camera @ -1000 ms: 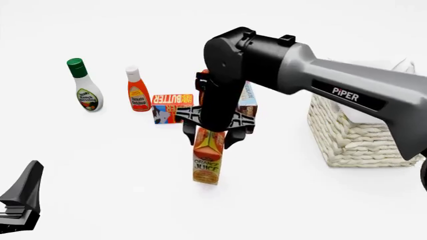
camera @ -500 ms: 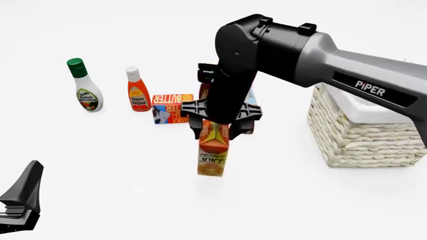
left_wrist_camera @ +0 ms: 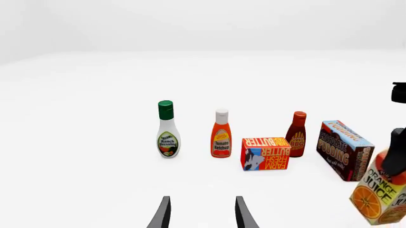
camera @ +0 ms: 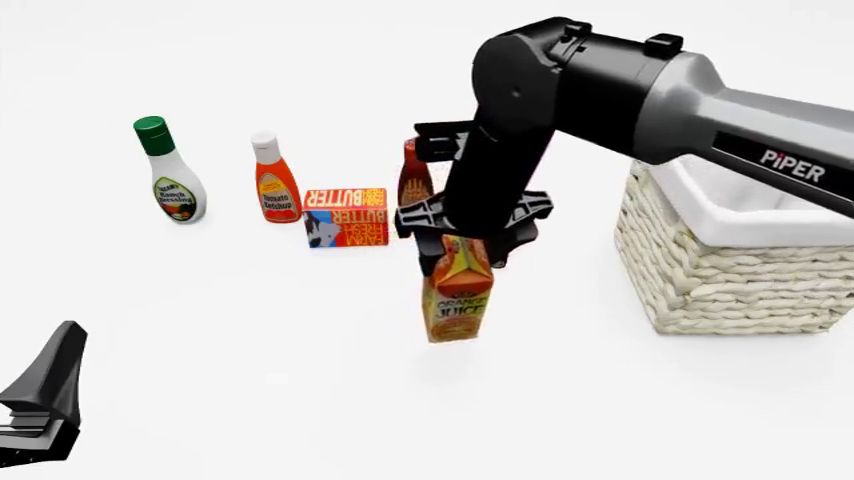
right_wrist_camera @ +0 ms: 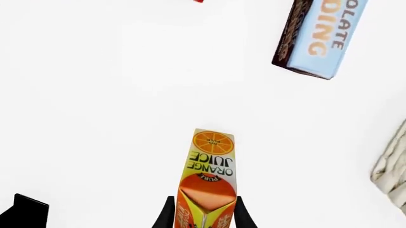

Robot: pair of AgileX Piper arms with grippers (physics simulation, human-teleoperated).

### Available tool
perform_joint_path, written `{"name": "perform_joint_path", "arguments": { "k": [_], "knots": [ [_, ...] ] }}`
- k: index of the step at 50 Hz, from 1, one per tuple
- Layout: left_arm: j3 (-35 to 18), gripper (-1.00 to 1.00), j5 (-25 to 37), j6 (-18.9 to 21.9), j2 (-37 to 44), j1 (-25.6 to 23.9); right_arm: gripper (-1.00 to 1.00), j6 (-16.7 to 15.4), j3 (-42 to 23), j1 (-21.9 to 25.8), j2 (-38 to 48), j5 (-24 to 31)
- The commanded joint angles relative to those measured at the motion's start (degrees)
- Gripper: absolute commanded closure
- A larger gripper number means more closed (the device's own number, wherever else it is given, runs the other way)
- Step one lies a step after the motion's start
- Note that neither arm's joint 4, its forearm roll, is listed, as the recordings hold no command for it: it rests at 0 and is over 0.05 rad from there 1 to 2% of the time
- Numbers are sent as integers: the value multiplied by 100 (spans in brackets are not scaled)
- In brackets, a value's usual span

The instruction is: Pick the orange juice and place it in the basket.

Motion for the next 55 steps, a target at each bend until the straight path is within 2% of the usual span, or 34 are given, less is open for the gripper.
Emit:
{"name": "perform_joint_path", "arguments": {
  "k": [1,18,20,25,38,49,50,53,55],
  "knots": [
    [0,-100,0,0,-1,1,100,-377,55,-216,-268,0],
    [0,-100,0,1,1,1,100,-1030,-42,-585,-588,0],
    [0,-100,0,-1,2,-1,100,-1253,-140,-690,-618,0],
    [0,-100,0,1,0,0,100,-1276,-148,-742,-709,0],
    [0,-100,0,0,0,1,100,-1826,-267,-1179,-1018,0],
    [0,-100,0,0,0,0,100,-2034,-407,-1369,-1225,0],
    [0,-100,0,-1,-1,1,100,-2153,-396,-1454,-1258,0],
    [0,-100,0,0,-1,0,100,-2167,-464,-1476,-1294,0],
    [0,-100,0,-1,0,0,100,-2291,-494,-1577,-1342,0]
  ]
}}
